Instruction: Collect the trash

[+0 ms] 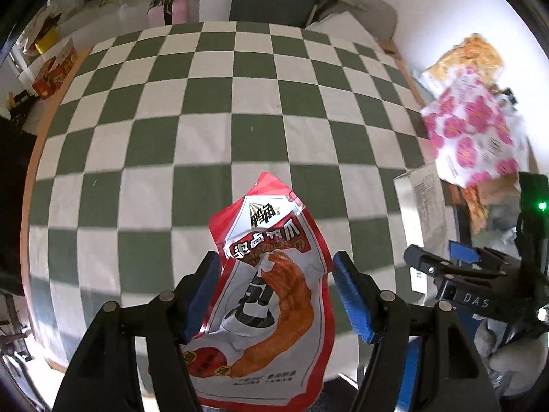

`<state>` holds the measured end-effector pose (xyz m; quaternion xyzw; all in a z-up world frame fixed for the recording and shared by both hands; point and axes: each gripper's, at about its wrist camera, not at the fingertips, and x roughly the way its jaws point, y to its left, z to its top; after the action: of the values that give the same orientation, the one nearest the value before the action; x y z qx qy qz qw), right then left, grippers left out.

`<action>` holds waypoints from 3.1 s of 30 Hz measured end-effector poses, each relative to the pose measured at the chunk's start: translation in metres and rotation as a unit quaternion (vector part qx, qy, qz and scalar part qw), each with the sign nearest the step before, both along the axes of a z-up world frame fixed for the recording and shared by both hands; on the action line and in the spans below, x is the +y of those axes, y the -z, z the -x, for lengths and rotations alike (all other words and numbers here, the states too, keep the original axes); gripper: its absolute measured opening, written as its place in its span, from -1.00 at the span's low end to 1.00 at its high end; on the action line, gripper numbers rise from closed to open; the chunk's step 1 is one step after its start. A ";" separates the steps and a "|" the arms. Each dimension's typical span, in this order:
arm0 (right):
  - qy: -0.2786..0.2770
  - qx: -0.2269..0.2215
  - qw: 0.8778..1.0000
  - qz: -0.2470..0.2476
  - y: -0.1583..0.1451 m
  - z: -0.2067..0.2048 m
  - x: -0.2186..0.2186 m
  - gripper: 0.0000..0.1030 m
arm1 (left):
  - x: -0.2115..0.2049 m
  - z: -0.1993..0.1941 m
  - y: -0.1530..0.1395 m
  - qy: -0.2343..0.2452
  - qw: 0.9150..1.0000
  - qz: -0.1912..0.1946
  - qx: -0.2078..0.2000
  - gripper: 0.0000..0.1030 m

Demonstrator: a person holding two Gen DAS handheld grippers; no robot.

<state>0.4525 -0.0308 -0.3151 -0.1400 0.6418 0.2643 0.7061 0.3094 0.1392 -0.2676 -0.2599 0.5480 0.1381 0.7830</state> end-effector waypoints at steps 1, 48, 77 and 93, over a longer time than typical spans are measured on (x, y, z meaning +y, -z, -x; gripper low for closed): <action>0.003 -0.001 1.000 -0.005 -0.007 0.013 -0.009 0.59 | -0.005 0.016 -0.004 0.003 1.000 0.000 -0.008 0.25; 0.105 0.159 0.981 0.041 0.438 0.354 -0.122 1.00 | -0.085 0.284 0.386 -0.061 0.980 0.019 0.186 1.00; 0.006 0.044 0.999 -0.015 0.029 0.417 -0.172 1.00 | -0.170 0.366 0.062 -0.031 0.995 0.006 0.099 1.00; -0.022 0.045 0.992 -0.117 -0.149 0.438 -0.208 1.00 | -0.179 0.394 -0.092 -0.027 0.999 0.037 -0.019 1.00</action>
<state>0.0149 -0.2386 -0.1663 -0.0581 0.6346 0.3594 0.6818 -0.0845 -0.0395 -0.1761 -0.3060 0.5306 0.1339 0.7790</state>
